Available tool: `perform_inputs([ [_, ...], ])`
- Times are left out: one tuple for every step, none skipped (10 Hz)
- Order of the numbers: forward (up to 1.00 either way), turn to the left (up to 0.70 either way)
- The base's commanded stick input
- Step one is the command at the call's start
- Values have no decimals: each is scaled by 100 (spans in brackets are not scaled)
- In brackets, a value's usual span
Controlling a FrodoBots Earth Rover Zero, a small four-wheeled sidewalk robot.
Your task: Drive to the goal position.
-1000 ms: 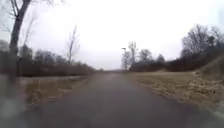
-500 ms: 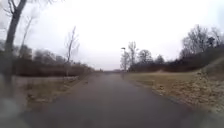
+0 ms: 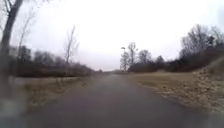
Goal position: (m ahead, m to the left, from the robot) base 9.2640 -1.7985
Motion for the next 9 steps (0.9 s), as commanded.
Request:
perform_inputs([
  [70,0],
  [70,0],
  [70,0],
  [70,0],
  [70,0],
  [70,0],
  [70,0],
  [70,0],
  [70,0],
])
